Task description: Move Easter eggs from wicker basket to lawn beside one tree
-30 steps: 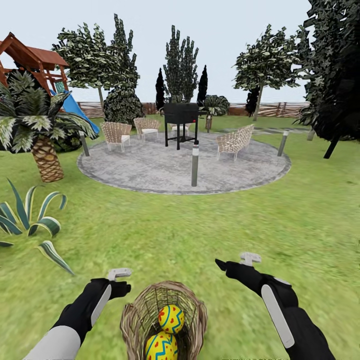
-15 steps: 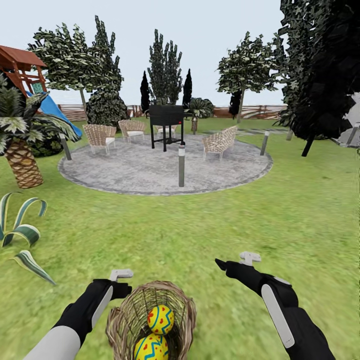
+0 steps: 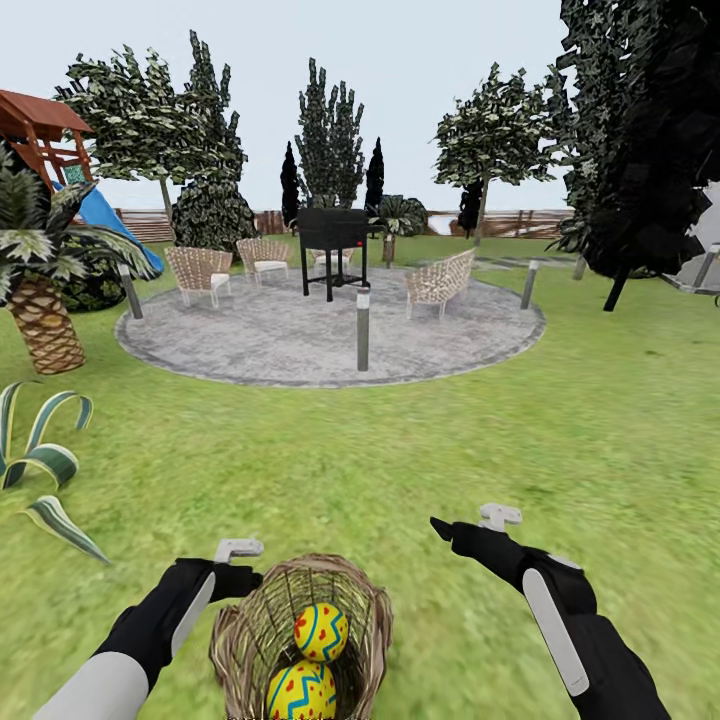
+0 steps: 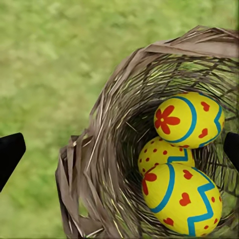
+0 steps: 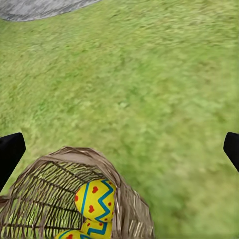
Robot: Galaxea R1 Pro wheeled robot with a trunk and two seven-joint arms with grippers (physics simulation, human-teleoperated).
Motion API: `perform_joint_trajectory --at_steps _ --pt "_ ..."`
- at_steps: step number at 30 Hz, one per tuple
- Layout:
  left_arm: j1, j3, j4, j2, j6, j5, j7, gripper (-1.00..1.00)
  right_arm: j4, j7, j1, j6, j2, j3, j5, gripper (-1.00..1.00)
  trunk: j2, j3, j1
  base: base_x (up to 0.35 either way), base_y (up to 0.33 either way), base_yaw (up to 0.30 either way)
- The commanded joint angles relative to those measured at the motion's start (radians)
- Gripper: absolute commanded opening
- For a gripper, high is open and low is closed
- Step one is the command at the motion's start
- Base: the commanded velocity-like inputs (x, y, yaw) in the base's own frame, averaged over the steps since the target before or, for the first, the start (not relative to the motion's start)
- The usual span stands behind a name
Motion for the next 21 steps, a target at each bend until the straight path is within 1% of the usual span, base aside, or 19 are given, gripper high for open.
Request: perform_joint_trajectory --at_steps 1,6,18,21 --pt "0.0 -0.005 -0.001 0.002 0.002 0.01 0.0 1.0 -0.001 0.002 -0.001 0.005 0.0 0.0 -0.001 1.0 -0.008 -0.004 0.004 0.0 0.0 0.0" --pt "0.0 -0.006 -0.001 0.002 -0.018 0.01 -0.015 1.0 -0.001 0.002 -0.001 0.005 0.0 0.0 -0.001 1.0 -0.043 -0.02 0.023 0.0 0.0 0.0" --pt "0.002 -0.004 -0.001 -0.003 -0.022 0.018 -0.013 1.0 0.001 -0.001 -0.001 0.004 0.001 0.0 0.006 1.0 -0.127 -0.057 0.069 0.0 0.0 0.0" --pt "0.002 -0.001 -0.002 -0.005 -0.022 0.021 -0.009 1.0 0.001 -0.001 -0.001 0.003 0.001 0.0 0.007 1.0 -0.127 -0.057 0.069 0.0 0.0 0.0"
